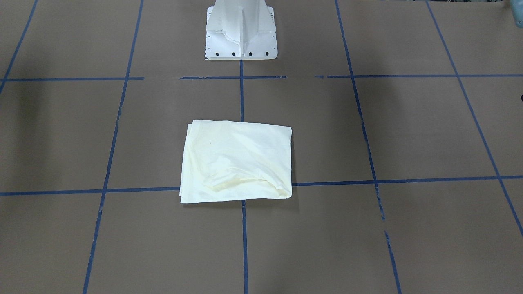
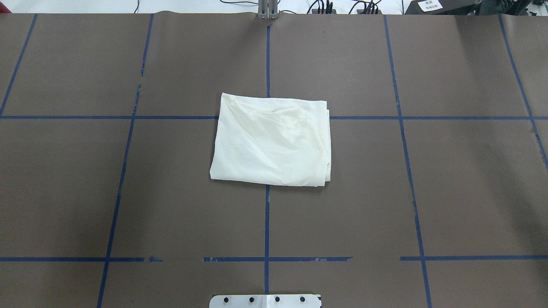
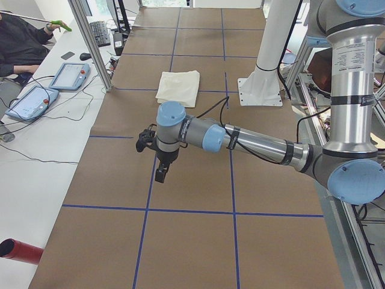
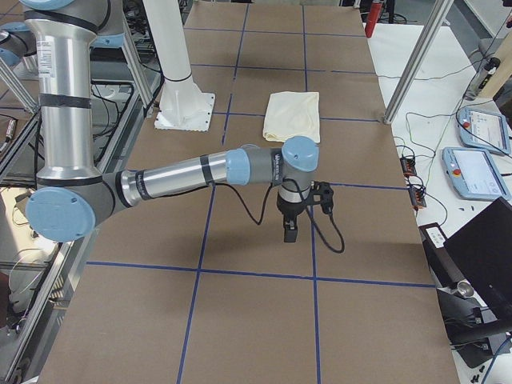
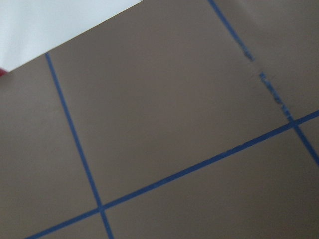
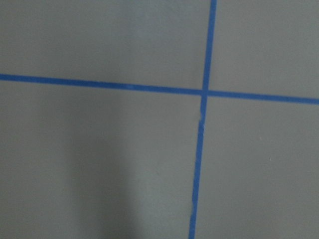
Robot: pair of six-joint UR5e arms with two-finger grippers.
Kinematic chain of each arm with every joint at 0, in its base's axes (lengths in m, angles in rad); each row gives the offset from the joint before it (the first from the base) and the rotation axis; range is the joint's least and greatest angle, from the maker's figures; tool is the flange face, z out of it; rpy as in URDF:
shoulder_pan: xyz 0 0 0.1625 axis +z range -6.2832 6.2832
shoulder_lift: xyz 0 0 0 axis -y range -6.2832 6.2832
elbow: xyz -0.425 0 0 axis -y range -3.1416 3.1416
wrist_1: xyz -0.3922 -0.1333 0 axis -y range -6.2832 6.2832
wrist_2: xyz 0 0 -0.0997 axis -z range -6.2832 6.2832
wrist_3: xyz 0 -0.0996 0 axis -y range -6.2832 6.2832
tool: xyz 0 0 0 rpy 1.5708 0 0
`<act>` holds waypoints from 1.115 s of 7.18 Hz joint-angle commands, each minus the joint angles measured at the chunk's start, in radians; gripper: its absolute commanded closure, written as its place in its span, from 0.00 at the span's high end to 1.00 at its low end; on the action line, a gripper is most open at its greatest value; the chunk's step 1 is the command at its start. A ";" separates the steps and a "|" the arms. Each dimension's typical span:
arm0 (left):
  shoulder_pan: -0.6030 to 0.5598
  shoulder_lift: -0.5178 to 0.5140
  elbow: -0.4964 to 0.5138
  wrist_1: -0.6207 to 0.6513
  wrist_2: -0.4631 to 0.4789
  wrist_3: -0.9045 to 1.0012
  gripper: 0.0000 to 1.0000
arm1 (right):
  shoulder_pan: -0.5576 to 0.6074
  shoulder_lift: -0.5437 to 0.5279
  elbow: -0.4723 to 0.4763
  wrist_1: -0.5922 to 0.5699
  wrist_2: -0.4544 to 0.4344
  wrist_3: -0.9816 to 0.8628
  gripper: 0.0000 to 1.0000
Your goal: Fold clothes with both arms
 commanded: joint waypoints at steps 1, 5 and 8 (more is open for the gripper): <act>-0.052 0.050 0.046 -0.009 -0.009 0.009 1.00 | 0.052 -0.152 0.007 0.123 0.001 -0.003 1.00; -0.059 0.121 -0.018 -0.050 -0.011 0.031 1.00 | 0.051 -0.201 0.009 0.214 0.003 0.055 1.00; -0.050 0.110 -0.012 -0.061 -0.008 0.032 1.00 | 0.051 -0.201 0.006 0.219 0.007 0.053 1.00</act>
